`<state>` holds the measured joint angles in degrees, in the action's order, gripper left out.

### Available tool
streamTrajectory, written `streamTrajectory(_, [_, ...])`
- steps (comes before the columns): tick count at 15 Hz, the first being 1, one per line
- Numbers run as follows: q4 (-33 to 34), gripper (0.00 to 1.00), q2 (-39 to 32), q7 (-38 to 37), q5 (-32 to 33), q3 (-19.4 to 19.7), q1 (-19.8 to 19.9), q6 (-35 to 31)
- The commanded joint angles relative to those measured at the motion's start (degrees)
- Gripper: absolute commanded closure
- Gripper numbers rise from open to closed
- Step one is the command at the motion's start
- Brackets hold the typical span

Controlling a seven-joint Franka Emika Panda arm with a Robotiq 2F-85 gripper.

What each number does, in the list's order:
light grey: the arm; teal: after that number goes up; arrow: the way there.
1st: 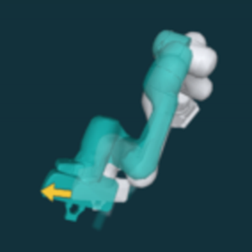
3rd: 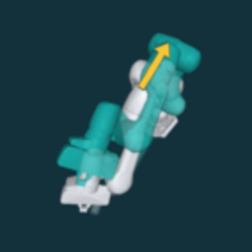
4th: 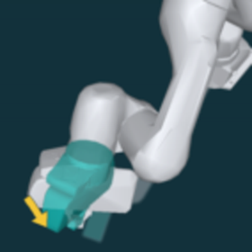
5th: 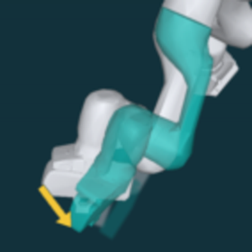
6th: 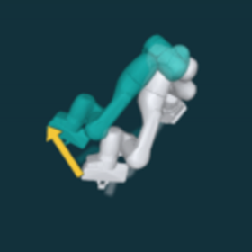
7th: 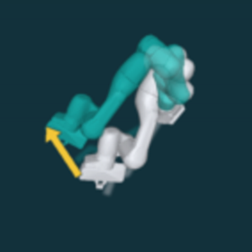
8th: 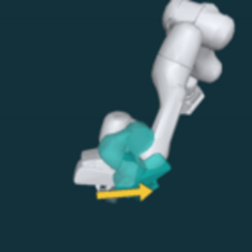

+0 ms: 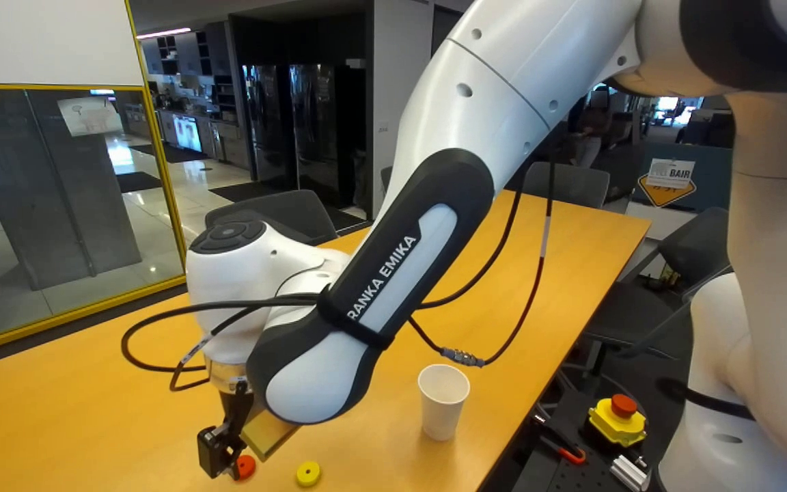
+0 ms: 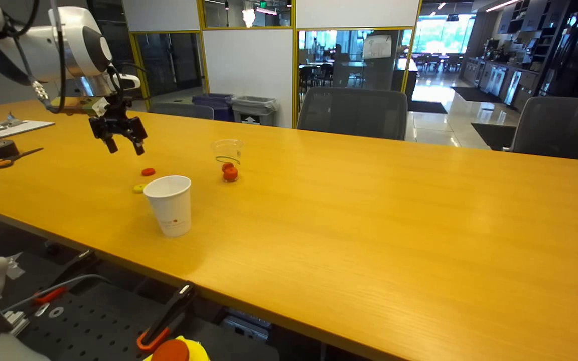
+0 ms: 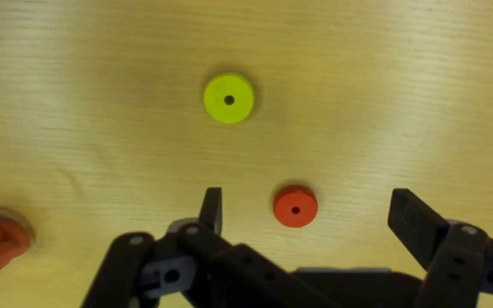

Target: Pick up the orange and yellow objects and put them in the cups

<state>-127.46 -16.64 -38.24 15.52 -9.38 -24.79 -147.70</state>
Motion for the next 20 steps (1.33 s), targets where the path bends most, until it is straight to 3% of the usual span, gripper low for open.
streamTrajectory(1, [5.4, 0.00, -5.5, 1.5, 0.5, 0.1, -1.2, 0.4])
streamTrajectory(8, [12.6, 0.00, -13.2, 5.4, -0.7, 1.8, -2.0, 0.2])
streamTrajectory(20, [13.0, 0.00, -15.8, 9.6, -5.5, 3.4, -0.8, -3.5])
